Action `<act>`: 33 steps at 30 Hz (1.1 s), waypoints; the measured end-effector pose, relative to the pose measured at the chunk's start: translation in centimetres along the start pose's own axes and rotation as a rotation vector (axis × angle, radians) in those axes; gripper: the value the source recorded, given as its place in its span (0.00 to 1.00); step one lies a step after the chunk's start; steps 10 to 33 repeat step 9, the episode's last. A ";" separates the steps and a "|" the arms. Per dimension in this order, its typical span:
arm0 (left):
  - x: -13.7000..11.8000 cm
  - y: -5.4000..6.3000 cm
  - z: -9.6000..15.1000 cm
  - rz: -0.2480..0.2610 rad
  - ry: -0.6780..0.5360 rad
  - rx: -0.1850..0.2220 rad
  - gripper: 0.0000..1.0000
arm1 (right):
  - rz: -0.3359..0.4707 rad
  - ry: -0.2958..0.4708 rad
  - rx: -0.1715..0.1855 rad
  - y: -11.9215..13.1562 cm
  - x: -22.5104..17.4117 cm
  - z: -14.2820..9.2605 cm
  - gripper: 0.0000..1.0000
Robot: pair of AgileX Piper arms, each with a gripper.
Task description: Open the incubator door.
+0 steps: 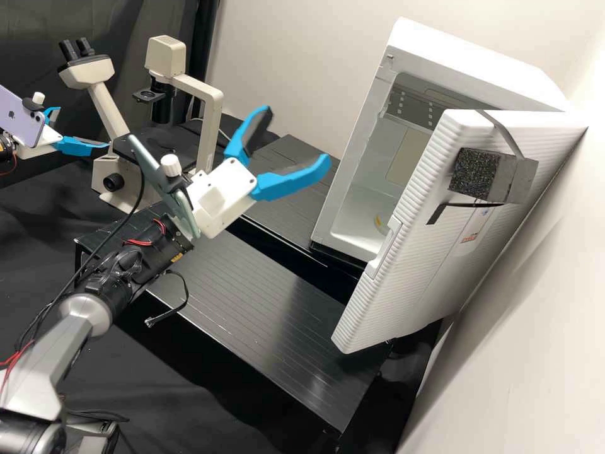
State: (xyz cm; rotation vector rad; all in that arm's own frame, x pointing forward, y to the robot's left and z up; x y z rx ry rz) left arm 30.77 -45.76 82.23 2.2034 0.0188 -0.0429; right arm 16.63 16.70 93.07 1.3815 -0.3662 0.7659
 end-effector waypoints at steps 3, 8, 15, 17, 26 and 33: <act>0.0 0.0 0.0 0.000 0.000 0.000 1.00 | -0.031 0.040 0.074 -0.9 -0.3 0.2 1.00; 0.0 0.0 0.0 0.000 0.000 0.000 1.00 | -0.093 0.115 0.204 -2.2 -0.8 1.0 1.00; 0.0 0.0 0.0 0.000 0.000 0.000 1.00 | -0.103 0.117 0.224 -2.4 -0.8 1.2 1.00; 0.0 0.0 0.0 0.000 0.000 0.000 1.00 | -0.103 0.117 0.224 -2.4 -0.8 1.2 1.00; 0.0 0.0 0.0 0.000 0.000 0.000 1.00 | -0.103 0.117 0.224 -2.4 -0.8 1.2 1.00; 0.0 0.0 0.0 0.000 0.000 0.000 1.00 | -0.103 0.117 0.224 -2.4 -0.8 1.2 1.00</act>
